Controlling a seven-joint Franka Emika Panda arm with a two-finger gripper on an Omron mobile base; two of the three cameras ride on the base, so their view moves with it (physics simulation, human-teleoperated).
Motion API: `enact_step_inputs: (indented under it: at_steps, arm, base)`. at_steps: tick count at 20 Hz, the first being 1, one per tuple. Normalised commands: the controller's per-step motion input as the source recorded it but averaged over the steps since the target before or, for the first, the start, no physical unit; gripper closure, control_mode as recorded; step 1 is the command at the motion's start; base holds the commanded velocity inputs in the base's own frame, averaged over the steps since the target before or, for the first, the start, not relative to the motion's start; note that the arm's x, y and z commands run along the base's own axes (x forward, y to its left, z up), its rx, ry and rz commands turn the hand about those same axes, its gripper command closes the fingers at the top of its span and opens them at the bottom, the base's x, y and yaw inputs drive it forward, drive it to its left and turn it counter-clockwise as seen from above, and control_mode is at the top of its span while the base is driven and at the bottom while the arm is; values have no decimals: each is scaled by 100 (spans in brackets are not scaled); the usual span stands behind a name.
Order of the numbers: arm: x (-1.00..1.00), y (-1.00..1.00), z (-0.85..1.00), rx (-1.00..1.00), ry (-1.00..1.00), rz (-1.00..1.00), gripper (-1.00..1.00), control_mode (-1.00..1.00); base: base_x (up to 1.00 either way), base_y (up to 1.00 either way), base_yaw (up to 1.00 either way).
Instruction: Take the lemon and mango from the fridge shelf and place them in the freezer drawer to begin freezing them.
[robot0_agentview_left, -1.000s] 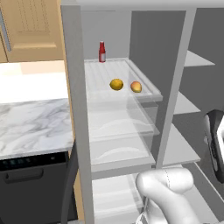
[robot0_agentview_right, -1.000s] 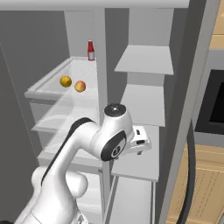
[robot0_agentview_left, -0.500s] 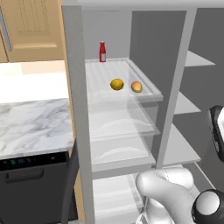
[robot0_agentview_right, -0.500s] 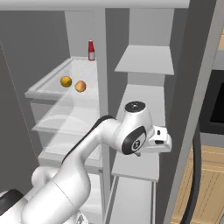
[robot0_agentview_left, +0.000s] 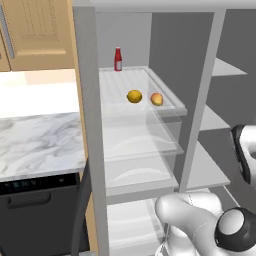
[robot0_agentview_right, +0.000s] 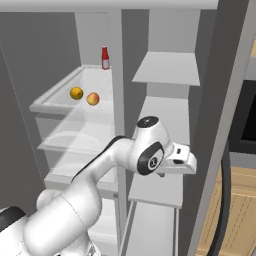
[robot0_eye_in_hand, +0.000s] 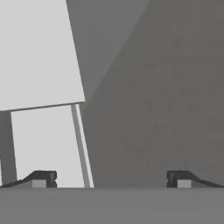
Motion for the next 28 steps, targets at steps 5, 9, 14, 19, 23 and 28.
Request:
enact_step_inputs:
  at_steps: [5,9,14,19,23,28]
  arm:
    - [-45,2,34,0,-8,0,-100,-100]
    - [-48,34,68,0,0,3,-100,-100]
    - [-10,71,41,5,5,3,-100,-100]
    - [1,100,18,4,7,2,-100,-100]
    - [11,100,3,3,2,8,-100,-100]
    - [26,100,3,3,1,14,-100,-100]
  base:
    - [0,0,0]
    - [0,0,0]
    - [0,0,0]
    - [0,0,0]
    - [0,0,0]
    - [0,0,0]
